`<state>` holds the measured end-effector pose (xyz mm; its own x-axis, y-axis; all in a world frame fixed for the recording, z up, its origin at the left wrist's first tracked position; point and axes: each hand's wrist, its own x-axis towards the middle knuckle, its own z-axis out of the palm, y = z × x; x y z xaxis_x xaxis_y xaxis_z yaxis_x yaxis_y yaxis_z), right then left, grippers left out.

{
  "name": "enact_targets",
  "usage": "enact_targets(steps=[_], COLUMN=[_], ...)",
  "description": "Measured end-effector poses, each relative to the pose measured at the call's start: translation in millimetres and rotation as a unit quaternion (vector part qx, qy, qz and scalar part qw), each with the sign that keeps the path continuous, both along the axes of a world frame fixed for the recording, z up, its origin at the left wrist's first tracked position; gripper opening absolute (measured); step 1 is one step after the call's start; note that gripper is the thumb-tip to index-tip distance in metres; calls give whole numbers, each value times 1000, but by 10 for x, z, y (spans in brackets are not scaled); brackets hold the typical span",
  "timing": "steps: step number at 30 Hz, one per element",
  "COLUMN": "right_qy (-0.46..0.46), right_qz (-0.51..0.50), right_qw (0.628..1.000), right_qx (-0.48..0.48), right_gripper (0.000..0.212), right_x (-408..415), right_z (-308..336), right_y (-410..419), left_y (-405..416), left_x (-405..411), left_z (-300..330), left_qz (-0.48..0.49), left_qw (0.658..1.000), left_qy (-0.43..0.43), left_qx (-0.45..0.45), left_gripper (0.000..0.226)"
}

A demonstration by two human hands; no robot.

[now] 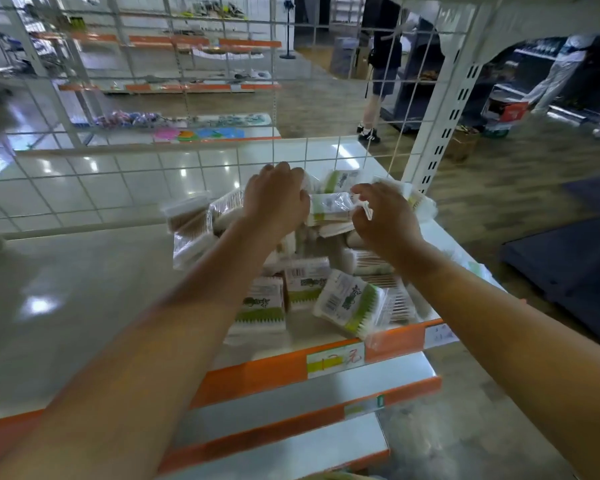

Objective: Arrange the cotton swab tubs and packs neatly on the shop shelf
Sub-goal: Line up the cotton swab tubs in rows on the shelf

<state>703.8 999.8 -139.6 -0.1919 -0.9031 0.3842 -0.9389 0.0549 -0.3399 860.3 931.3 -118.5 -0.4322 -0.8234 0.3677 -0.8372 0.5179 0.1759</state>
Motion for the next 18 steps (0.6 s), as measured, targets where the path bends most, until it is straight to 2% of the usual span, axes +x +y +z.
enact_targets(steps=[8, 12, 18], right_qy=[40, 34, 19], right_qz=[6, 2, -3], right_qw=[999, 999, 998], right_qx=[20, 23, 59], right_gripper=[36, 39, 39], right_x=[-115, -154, -265], right_z=[101, 100, 67], right_y=[-412, -611, -759], left_y=[-430, -572, -658], left_x=[-445, -538, -587], left_z=[30, -54, -120], left_qz=[60, 106, 112], left_qw=[994, 983, 984], left_qy=[11, -45, -35], left_qx=[96, 141, 131], left_gripper=[43, 43, 56])
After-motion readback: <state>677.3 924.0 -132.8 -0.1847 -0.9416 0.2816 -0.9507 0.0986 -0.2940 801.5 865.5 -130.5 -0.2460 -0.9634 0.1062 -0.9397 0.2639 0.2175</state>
